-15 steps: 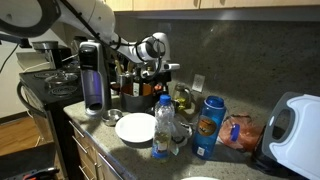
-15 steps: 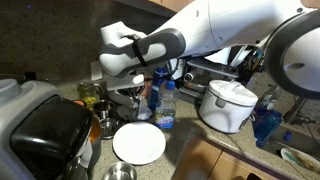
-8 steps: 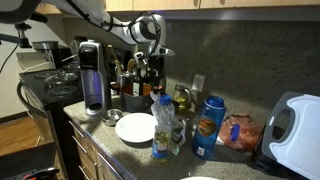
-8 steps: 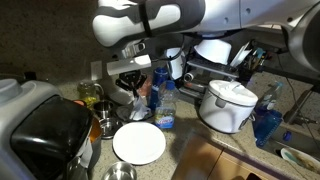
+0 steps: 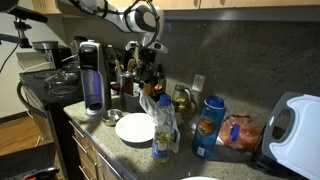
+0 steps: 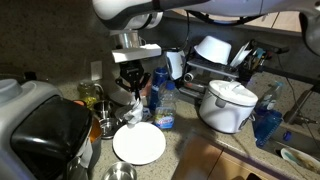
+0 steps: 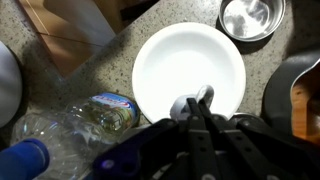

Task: Use the towel to wipe the plate

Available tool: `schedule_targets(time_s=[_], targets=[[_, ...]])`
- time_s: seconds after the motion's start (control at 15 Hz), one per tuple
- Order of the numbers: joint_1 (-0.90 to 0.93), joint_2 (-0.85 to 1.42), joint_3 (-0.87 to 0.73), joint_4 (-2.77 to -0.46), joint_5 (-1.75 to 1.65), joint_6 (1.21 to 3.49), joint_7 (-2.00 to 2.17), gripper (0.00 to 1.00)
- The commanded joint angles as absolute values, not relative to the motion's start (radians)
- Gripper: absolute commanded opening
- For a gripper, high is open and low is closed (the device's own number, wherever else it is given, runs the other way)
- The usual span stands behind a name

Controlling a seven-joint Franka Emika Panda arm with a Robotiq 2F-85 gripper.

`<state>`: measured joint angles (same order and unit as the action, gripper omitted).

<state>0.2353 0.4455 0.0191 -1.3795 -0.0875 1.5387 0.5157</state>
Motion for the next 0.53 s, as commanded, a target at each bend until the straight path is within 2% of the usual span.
schedule_targets(time_s=[0.0,0.47], targets=[[0.207,0.397,0.04,-1.441,-0.027,1.473,0.444,0.0],[0.157,0.496,0.029,-1.595,0.056,1.558,0.334,0.0]])
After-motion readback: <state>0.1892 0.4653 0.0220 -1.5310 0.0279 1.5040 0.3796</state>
